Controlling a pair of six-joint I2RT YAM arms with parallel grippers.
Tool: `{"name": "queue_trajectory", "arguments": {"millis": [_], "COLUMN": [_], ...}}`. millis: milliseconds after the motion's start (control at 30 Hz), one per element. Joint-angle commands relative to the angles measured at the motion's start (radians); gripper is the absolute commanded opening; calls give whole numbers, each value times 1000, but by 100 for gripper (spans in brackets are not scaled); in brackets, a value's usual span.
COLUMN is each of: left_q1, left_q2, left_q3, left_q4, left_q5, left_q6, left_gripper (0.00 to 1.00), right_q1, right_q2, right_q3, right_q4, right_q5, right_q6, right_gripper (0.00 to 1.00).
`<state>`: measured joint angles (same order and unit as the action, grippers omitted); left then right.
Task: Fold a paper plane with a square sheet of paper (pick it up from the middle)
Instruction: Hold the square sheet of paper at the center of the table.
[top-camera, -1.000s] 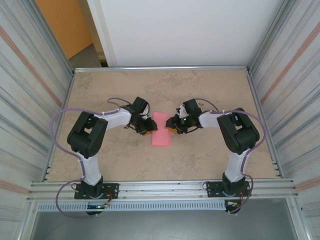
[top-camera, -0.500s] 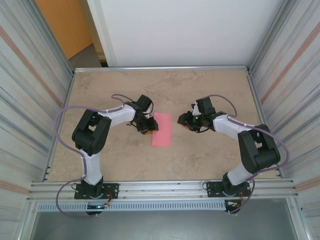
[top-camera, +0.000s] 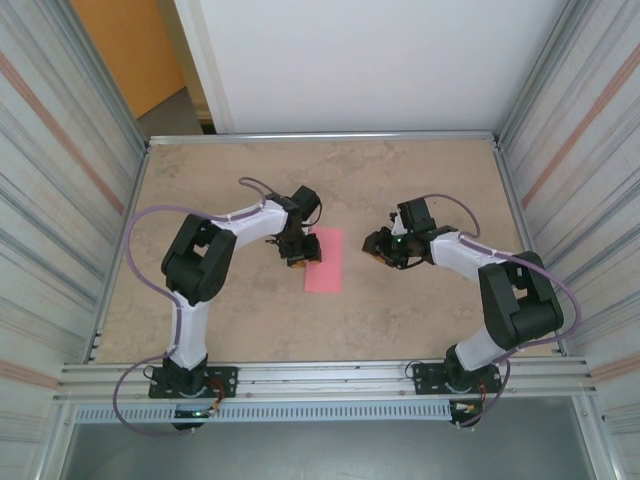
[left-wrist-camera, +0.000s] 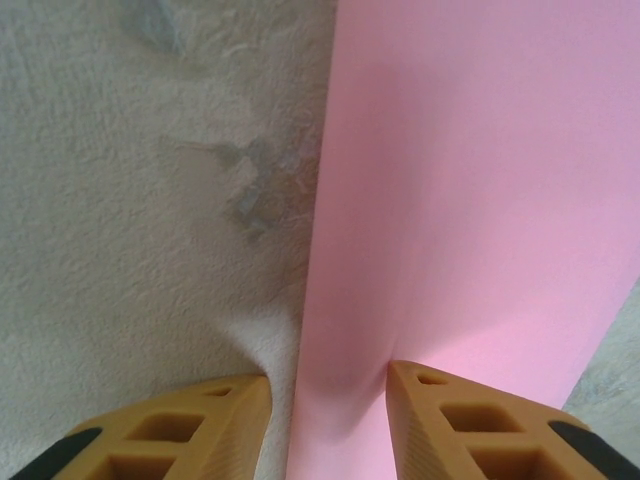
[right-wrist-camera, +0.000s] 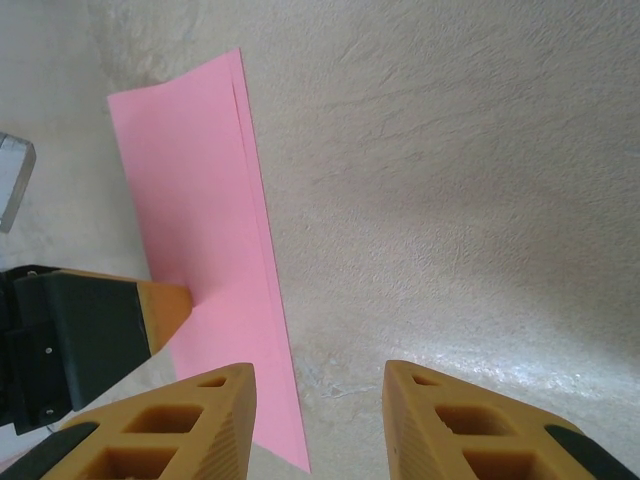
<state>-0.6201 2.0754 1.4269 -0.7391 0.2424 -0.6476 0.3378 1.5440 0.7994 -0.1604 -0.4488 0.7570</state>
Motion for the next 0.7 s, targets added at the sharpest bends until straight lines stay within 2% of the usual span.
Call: {"name": "queue_trajectory", "arguments": {"millis": [0,667], "left_q1": [-52,-55], "left_q2": [199,255], "left_q3": [-73,-37], "left_q4": [53,15], "left_q5": [4,6], "left_q6": [44,49], "left_gripper": [41,44], "right_q1": [-7,-5], "right_q2": [11,36], "right_q3": [18,7], "right_q4": [-19,11], "right_q5": [-7,-30], "right_q6": [-28,-13], "right_gripper": [38,38]}}
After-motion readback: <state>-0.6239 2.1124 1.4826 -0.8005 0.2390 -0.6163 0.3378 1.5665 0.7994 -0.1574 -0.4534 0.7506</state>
